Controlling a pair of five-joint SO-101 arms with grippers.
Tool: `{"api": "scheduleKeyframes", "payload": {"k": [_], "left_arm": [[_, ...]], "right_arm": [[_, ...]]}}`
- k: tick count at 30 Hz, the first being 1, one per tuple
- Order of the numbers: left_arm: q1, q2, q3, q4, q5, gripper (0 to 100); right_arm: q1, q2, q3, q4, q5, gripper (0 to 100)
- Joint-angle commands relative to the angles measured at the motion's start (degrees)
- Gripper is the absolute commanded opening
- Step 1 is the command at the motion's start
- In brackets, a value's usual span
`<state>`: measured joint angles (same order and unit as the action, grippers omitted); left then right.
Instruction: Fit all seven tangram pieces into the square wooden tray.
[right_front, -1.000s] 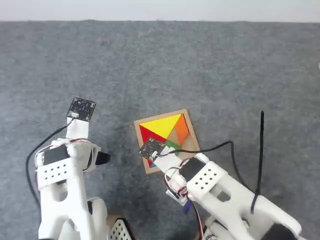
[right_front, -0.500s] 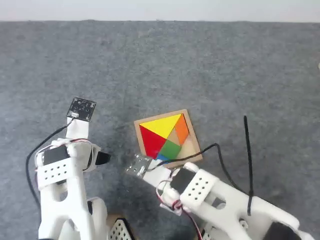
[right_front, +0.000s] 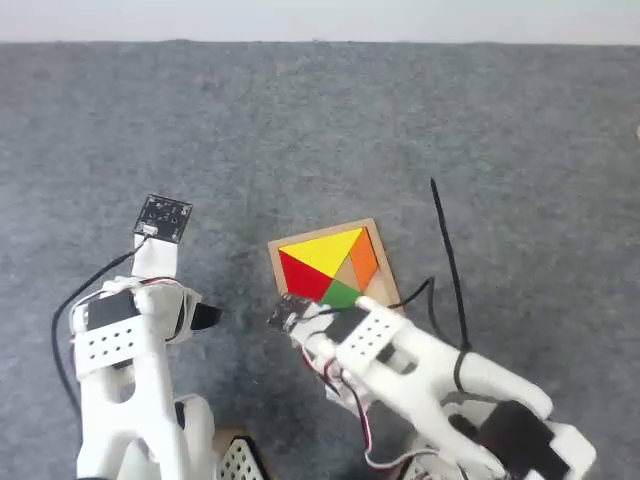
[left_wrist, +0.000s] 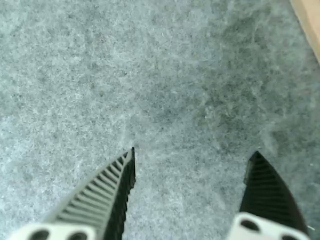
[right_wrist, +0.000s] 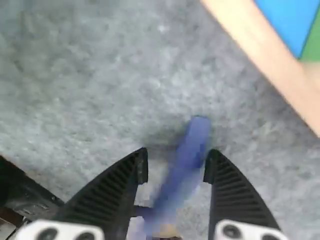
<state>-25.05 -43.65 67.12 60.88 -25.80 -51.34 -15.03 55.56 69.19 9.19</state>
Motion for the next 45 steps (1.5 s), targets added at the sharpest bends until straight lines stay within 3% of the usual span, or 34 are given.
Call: {"api": "scheduleKeyframes", "payload": {"k": [1,10,14,21,25,31,33,36,45], "left_arm": [[0.0,-1.2,-1.5,-0.2,-0.2,33],[0.0,-1.2,-1.5,0.0,-0.2,33],[-0.1,-1.2,-1.5,0.1,-0.2,33],[-0.1,-1.2,-1.5,0.1,-0.2,33],[-0.1,-1.2,-1.5,-0.2,-0.2,33],[-0.1,-1.2,-1.5,-0.2,-0.2,33],[-0.1,-1.2,-1.5,-0.2,-0.2,33],[0.0,-1.2,-1.5,-0.2,-0.2,33],[0.0,-1.2,-1.8,-0.2,-0.2,33]], "right_arm": [[4.5,-0.8,-1.9,1.4,1.1,20.4],[16.0,-2.1,-1.9,1.4,7.6,2.0],[23.8,-2.7,-1.9,0.8,8.7,0.9],[38.4,-3.5,-2.0,-1.2,18.5,0.8],[35.8,-10.4,0.3,5.2,20.8,3.2],[35.7,-26.6,5.7,6.8,21.3,23.4],[36.4,-29.8,6.7,8.7,24.7,21.6],[35.1,-30.6,7.2,14.0,37.1,17.5],[35.0,-14.0,2.7,16.1,46.2,11.6]]}}
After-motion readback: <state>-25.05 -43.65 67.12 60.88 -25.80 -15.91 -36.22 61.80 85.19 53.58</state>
